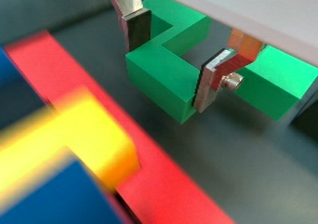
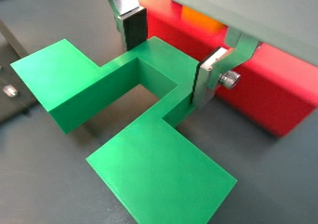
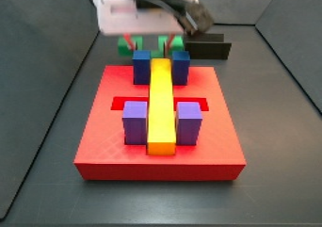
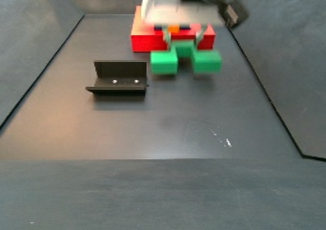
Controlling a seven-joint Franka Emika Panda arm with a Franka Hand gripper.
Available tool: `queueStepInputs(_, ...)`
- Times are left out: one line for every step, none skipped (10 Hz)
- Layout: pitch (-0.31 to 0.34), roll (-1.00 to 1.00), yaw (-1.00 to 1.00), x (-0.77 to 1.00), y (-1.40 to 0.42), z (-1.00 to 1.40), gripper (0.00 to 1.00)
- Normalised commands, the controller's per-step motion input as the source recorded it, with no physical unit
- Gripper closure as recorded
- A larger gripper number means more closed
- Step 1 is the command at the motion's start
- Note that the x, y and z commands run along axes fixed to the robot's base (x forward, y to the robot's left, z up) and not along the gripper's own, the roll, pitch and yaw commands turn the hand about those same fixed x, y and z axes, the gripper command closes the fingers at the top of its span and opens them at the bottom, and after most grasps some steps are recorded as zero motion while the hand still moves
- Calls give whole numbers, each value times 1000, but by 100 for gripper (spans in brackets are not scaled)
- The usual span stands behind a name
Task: Pick up the green object. Move up. Place the green object on the fixture. Regrasp the green object. Move to above the board. Insert the green object.
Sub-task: Move up, then place the green object on the fixture.
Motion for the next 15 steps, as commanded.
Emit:
queueStepInputs(-10, -48, -8, -45, 1, 267, 100)
queueStepInputs(0, -66, 0, 0, 0, 0, 100)
queueStepInputs(0, -849, -46, 483, 394, 260, 100)
queueStepInputs(6, -834, -74, 571, 391, 380, 100)
queueStepInputs(37, -846, -43, 600, 380, 420, 100)
queueStepInputs(26, -900, -3, 629, 354, 423, 100)
queueStepInputs(9, -931, -3, 643, 323, 406, 100)
queueStepInputs(0, -980, 0, 646, 289, 391, 100)
queueStepInputs(0, -1000, 0, 631, 280, 317, 100)
queueStepInputs(-83, -1000, -14, 600, 294, 174, 100)
queueStepInputs(-174, -1000, -69, 617, 231, 163, 100)
queueStepInputs(-231, -1000, -97, 594, 243, 69, 100)
queueStepInputs(-257, -1000, -117, 554, 297, 0, 100)
queueStepInputs(-263, -1000, -114, 580, 340, 0, 100)
queueStepInputs(-240, -969, -69, 600, 400, -89, 100)
